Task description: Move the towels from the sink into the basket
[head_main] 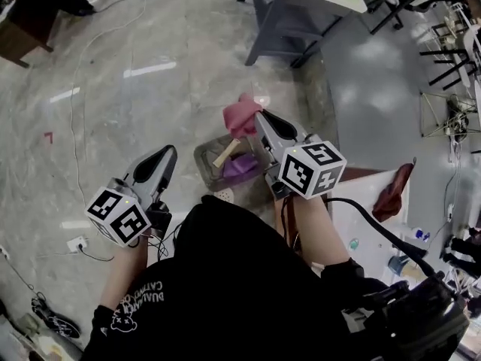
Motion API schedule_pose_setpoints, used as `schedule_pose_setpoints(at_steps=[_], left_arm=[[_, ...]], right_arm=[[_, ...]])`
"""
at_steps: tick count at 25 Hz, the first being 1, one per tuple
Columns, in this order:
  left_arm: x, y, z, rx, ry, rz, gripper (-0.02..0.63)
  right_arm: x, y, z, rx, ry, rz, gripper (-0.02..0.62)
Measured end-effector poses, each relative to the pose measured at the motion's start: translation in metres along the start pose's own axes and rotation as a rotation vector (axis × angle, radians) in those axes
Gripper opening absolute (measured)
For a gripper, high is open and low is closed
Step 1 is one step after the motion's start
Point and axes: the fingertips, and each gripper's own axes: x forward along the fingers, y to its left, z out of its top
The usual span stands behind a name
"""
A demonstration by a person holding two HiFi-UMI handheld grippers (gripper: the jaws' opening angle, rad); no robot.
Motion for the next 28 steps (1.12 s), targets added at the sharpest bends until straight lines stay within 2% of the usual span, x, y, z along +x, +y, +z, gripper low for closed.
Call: schedule_pose_setpoints(at_steps=[5,13,17,22,25,28], left_arm=[[0.034,0.046,-0.042,-0.052,0.061,0.08,0.003],[0.072,0.095,-0.149,-0.133,0.236,0.115,0.003],[0.09,0.123,-0.196,-0.184,0.281,0.146,0.003],[0.125,0.145,-0.247,-0.248,0.315,0.127,0.003],[0.143,0.172,-0.277,-0.239,0.334,0.129,0.003],[0.145,0.206,-0.324,-0.179,0.411,0.137,0.003]], right_arm=[[0.055,-0.037,-0.059,0.038,0.11,0.024,0.017],[0.112,-0.071,-0.184,0.169,0.27,0.089,0.017],[0.14,-0.089,-0.249,0.186,0.353,0.106,0.017],[0.17,-0.114,-0.346,0.258,0.469,0.127,0.017],[0.189,-0.133,-0.402,0.299,0.532,0.111,0.017],[0.202,-0.147,-0.455,0.335,0.605,0.108,0.017]])
